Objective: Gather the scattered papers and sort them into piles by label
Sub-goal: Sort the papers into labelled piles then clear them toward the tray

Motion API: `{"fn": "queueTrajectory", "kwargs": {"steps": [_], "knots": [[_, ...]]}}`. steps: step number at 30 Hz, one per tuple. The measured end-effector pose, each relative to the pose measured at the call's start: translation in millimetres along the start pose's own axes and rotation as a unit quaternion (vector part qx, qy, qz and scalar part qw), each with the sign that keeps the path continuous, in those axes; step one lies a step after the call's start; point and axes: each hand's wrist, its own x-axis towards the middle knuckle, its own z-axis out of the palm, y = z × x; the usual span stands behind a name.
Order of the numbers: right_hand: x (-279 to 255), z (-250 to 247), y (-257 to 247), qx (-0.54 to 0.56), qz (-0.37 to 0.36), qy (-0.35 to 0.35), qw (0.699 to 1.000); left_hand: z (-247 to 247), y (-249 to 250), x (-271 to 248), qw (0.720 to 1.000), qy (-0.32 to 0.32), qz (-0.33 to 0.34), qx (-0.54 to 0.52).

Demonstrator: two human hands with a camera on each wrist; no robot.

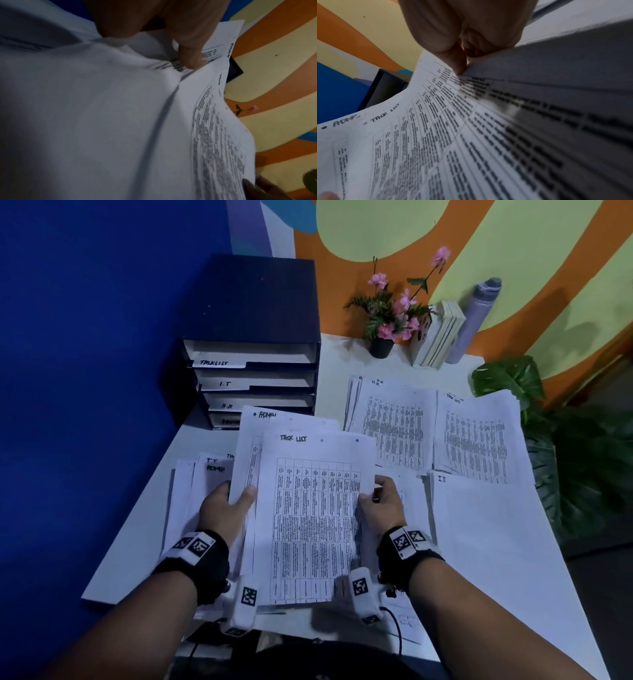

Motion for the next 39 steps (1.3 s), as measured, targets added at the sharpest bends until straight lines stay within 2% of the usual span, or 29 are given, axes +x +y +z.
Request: {"fn": "queueTrajectory", "kwargs": {"steps": [3,5,10,13,14,17,20,22,25,28,34,38,39], "knots": [[3.9,-14.6,-6.5,0.017,-0.012,0.033,0.999,13.1,5.1,-2.5,0.999,-0.043,0.003,0.016],[6.7,-23.1,-11.5,0.044,-0.01,0.039,0.998,23.4,8.2,-2.3,0.999,-0.043,0.005,0.028],[5.7,-43.9,-20.6,0.032,-0.021,-0.051,0.998,43.4,15.0,5.8,0.999,0.047,-0.019,-0.019],[4.1,-51.5,-9.2,-0.003,-0.032,-0.119,0.992,52.5,17.8,10.6,0.997,0.073,-0.024,-0.015],[4.7,-54.3,-3.8,-0.014,-0.032,-0.121,0.992,56.3,19.5,10.5,0.997,0.074,-0.019,-0.003],[15.3,-71.3,-0.9,-0.038,-0.013,-0.046,0.998,70.1,22.3,8.9,0.998,0.055,-0.018,0.015],[39.1,-105.7,-4.1,-0.102,-0.034,0.025,0.994,83.5,25.2,5.4,0.999,0.03,-0.036,0.017],[59.5,-134.3,-6.3,-0.169,-0.055,0.04,0.983,90.5,26.9,2.8,0.999,0.025,-0.033,0.014],[90.5,-177.4,-10.4,-0.251,-0.05,0.097,0.962,99.2,27.2,0.8,0.999,0.025,-0.029,0.025],[118.0,-213.3,-8.7,-0.295,-0.03,0.148,0.943,102.3,24.1,3.8,0.996,0.06,-0.049,0.041],[164.3,-253.8,14.8,-0.348,0.028,0.149,0.925,83.4,11.5,13.5,0.982,0.135,-0.109,0.07],[164.6,-250.0,12.5,-0.429,0.066,0.123,0.893,70.4,5.5,13.3,0.977,0.154,-0.117,0.094],[161.8,-242.6,9.9,-0.426,0.061,0.116,0.895,69.6,3.7,12.8,0.977,0.151,-0.121,0.095]]}}
